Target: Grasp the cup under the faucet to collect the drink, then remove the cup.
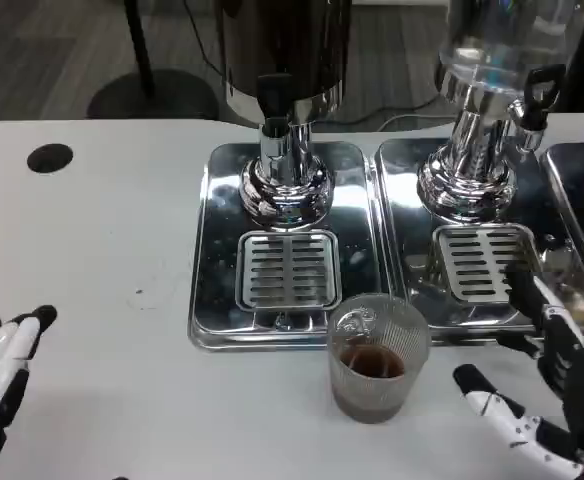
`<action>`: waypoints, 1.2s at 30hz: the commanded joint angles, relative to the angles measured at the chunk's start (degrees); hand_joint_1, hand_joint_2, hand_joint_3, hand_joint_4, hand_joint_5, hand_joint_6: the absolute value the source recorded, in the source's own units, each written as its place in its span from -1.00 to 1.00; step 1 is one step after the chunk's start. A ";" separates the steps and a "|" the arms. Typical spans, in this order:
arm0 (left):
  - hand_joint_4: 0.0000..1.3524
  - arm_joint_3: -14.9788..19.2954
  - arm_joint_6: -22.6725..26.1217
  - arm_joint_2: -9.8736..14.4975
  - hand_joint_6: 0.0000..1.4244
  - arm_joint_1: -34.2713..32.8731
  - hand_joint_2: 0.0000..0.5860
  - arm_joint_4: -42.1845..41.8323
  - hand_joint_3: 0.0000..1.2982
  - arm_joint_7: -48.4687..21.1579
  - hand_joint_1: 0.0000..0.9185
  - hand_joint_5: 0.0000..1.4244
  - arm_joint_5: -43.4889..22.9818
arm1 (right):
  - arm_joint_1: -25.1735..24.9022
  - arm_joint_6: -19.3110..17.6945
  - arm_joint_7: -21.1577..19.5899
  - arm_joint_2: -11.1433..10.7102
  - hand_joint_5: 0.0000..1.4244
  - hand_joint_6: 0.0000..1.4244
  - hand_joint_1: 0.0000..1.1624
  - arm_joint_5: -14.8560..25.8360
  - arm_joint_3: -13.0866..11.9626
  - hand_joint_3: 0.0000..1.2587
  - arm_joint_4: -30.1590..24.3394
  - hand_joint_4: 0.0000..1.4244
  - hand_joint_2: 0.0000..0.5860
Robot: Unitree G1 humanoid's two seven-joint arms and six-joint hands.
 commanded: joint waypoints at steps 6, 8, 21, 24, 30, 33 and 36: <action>-1.00 -0.02 -1.67 -0.04 -1.00 1.51 -0.98 3.07 -1.00 3.26 -1.00 -1.00 0.42 | 0.64 4.49 1.81 -4.55 -0.83 -0.67 0.26 -0.30 -4.41 -0.74 -5.46 -0.82 -0.10; -1.00 0.00 -2.22 0.09 -1.00 1.73 -0.98 4.51 -1.00 4.18 -1.00 -1.00 0.38 | 0.76 5.13 1.87 -5.19 -0.81 -0.67 0.24 -0.79 -4.82 -0.70 -6.02 -0.79 -0.06; -1.00 0.28 -5.05 1.01 -1.00 2.31 -0.97 10.33 -1.00 8.01 -1.00 -1.00 -0.08 | 0.71 9.92 -0.31 -12.16 -0.68 -0.68 0.09 -12.11 -9.00 -0.47 -10.16 -0.60 0.38; -1.00 0.50 -5.64 1.70 -1.00 2.19 -0.97 11.84 -1.00 8.70 -1.00 -1.00 -0.25 | 1.09 10.47 -2.40 -13.23 -0.67 -0.70 0.03 -17.55 -9.29 -0.42 -12.17 -0.59 0.47; -1.00 0.39 -6.89 3.01 -1.00 1.70 -0.97 14.67 -1.00 10.01 -1.00 -1.00 -0.59 | 1.90 11.77 -5.12 -14.82 -0.69 -0.77 -0.06 -25.02 -9.42 -0.38 -15.02 -0.58 0.68; -1.00 -0.22 -7.34 3.49 -1.00 1.44 -0.96 15.96 -1.00 10.51 -1.00 -1.00 -0.36 | 2.27 12.02 -6.91 -15.67 -0.73 -0.85 -0.14 -28.15 -9.23 -0.38 -14.98 -0.60 0.82; -1.00 -0.61 -7.49 3.67 -1.00 1.44 -0.95 16.24 -1.00 10.72 -1.00 -1.00 0.14 | 2.62 12.15 -8.57 -16.23 -0.78 -0.90 -0.18 -30.49 -9.00 -0.39 -14.86 -0.62 0.90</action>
